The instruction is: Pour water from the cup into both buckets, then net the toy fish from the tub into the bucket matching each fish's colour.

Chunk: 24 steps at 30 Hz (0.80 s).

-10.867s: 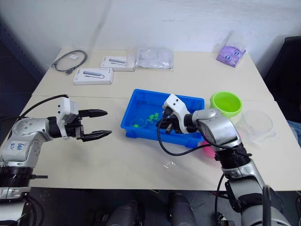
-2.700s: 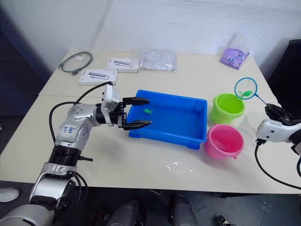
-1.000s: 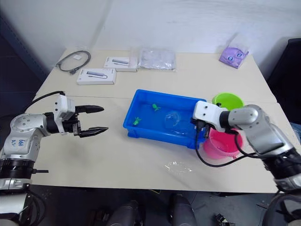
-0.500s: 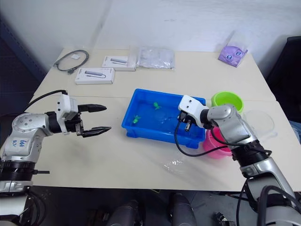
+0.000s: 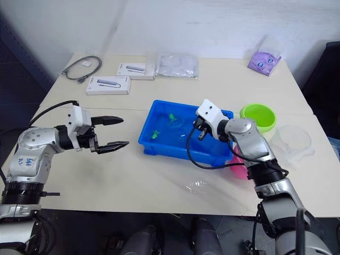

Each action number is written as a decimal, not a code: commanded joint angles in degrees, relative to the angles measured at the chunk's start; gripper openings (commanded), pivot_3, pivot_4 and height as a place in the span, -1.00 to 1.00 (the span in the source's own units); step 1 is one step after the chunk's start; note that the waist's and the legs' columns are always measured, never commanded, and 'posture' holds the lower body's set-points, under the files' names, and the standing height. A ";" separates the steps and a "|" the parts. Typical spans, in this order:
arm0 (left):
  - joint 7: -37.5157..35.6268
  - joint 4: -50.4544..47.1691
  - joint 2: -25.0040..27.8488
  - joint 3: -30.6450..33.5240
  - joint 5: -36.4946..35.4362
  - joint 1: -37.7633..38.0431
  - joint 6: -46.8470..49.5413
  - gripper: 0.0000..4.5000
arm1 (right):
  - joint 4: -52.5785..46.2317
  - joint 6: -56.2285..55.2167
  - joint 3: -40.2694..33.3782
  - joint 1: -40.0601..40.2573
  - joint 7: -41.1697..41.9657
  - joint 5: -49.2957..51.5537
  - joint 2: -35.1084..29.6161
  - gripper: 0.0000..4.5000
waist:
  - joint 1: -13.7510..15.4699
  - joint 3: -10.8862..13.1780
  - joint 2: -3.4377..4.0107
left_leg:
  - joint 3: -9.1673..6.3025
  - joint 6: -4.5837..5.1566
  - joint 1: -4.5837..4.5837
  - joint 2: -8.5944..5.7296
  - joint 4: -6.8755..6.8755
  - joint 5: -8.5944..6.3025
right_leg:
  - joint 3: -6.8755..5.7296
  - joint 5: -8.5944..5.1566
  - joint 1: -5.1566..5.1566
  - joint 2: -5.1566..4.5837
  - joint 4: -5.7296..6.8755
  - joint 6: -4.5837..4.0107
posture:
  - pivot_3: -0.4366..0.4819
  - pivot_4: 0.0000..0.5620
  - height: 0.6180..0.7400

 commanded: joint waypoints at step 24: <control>4.01 -4.73 -0.90 1.95 -0.34 5.29 0.56 0.96 | -1.92 1.86 -1.63 -0.77 -0.76 0.32 2.92 -1.00 | -1.26 0.00 0.00 | 0.01 -0.02 0.04 0.00 -0.05 0.04 | 0.07 0.00 -0.02 -0.01 0.05 0.00 | -0.05 -0.47 1.00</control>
